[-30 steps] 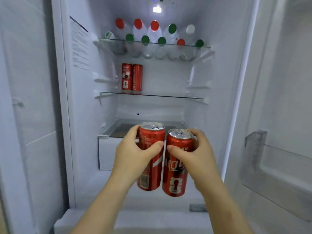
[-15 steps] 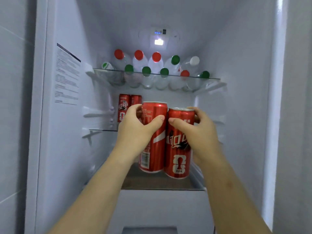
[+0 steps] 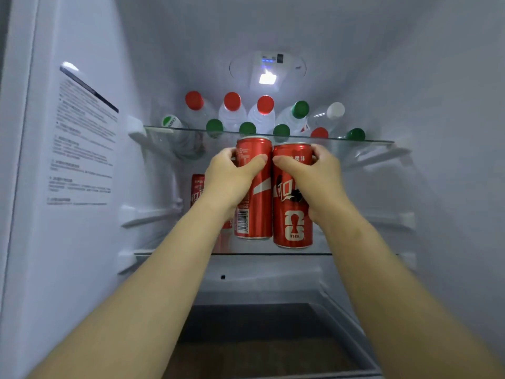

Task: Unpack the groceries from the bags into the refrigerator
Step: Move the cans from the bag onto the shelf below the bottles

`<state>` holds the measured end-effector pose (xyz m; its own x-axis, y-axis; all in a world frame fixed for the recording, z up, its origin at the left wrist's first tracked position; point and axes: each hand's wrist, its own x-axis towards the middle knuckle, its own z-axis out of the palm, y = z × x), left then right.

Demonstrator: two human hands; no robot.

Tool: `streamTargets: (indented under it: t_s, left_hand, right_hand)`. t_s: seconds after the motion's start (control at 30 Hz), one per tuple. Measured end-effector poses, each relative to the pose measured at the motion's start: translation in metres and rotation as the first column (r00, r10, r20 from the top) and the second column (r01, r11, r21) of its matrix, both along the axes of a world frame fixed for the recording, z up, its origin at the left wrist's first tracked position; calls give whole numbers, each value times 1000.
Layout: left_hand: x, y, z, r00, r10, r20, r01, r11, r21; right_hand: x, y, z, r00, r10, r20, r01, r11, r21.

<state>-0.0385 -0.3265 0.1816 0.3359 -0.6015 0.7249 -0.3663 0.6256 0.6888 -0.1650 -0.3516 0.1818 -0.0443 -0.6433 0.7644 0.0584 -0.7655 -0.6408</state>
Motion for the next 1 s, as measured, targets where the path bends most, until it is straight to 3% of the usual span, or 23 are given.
streamTargets:
  t_s: [0.27, 0.57, 0.73, 0.9, 1.0]
  left_hand:
    - [4, -36, -12, 1000, 10, -10, -9, 998, 70]
    - [9, -43, -17, 998, 11, 56, -18, 993, 116]
    - [18, -36, -26, 948, 89, 305, -152, 970, 191]
    - [24, -40, -25, 925, 119, 361, -197, 962, 187]
    - [26, -54, -21, 838, 222, 499, -363, 909, 204]
  right_hand:
    - [9, -42, -8, 1000, -12, -10, 13, 998, 69]
    - [9, -62, -11, 992, 111, -59, -102, 986, 133]
    - [-8, -65, -28, 916, 44, -400, 24, 986, 164]
    - [-12, -70, -34, 902, 121, -415, -40, 979, 199]
    - [-8, -77, -29, 874, 81, -480, 24, 978, 208]
